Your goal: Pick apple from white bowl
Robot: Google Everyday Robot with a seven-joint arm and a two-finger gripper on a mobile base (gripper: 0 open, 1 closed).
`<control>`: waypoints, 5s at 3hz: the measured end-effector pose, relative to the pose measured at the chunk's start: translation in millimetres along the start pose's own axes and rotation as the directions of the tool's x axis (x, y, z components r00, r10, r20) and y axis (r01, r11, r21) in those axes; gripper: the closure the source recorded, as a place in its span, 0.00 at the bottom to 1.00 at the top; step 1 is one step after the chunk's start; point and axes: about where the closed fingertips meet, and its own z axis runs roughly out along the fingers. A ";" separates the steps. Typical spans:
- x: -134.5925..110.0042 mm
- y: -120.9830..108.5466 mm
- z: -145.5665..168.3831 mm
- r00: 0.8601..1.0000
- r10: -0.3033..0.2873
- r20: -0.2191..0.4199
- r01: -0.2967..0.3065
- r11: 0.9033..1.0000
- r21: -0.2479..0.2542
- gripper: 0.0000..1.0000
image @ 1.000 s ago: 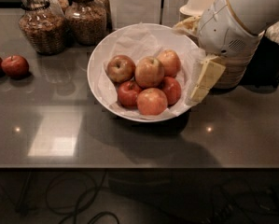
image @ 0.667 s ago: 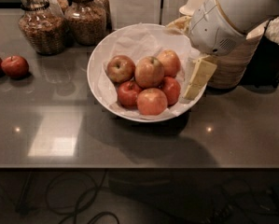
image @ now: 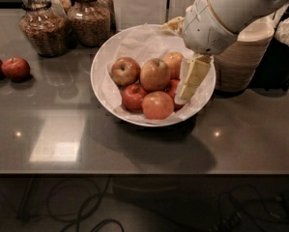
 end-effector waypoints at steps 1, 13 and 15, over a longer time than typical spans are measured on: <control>-0.8 -7.4 9.9 1.000 -0.007 0.002 0.007 1.000 -0.013 0.14; 24.8 -42.2 44.5 0.999 0.020 -0.032 -0.022 0.999 -0.043 0.59; 26.5 -40.0 48.2 0.999 0.028 -0.030 -0.029 0.998 -0.051 0.20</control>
Offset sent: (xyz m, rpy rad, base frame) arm 0.0295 0.0140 -0.0156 -0.0138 0.0243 0.0211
